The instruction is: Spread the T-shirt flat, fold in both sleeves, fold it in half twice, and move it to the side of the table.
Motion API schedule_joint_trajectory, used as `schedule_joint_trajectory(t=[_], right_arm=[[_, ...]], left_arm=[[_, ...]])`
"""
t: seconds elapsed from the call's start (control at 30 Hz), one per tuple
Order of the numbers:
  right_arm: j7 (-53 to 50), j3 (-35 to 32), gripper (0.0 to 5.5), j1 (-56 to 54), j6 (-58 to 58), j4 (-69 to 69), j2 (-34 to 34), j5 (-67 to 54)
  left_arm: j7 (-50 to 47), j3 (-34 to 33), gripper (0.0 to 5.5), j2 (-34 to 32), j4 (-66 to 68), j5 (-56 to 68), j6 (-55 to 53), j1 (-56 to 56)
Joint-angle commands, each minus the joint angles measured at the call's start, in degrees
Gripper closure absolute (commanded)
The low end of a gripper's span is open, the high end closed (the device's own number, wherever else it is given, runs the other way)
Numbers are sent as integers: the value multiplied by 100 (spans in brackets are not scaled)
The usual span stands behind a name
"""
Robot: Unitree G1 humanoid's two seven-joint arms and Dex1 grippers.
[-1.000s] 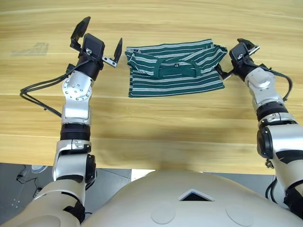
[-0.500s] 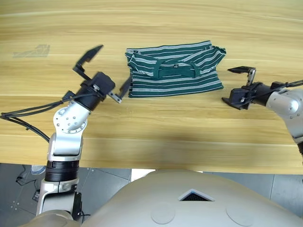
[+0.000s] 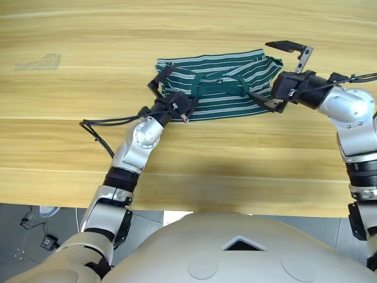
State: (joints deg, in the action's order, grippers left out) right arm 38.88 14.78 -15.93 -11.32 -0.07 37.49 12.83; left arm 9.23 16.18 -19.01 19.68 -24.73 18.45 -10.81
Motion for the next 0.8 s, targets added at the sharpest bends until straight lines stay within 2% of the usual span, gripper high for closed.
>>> schedule_joint_trajectory(t=[0.03, 0.37, 0.8], right_arm=[[-309, 441, 10, -493, -442, 1045, -279, 658], [-994, 846, 10, -1400, -1230, 3356, -795, 1275], [-1571, 963, 10, -2051, -1639, 4837, -1167, 1513]], left_arm=[[-83, -12, 11, 22, 362, 27, 147, -316], [-8, 11, 11, -74, 571, 111, 350, -209], [152, 152, 11, 0, 519, 199, 540, -60]])
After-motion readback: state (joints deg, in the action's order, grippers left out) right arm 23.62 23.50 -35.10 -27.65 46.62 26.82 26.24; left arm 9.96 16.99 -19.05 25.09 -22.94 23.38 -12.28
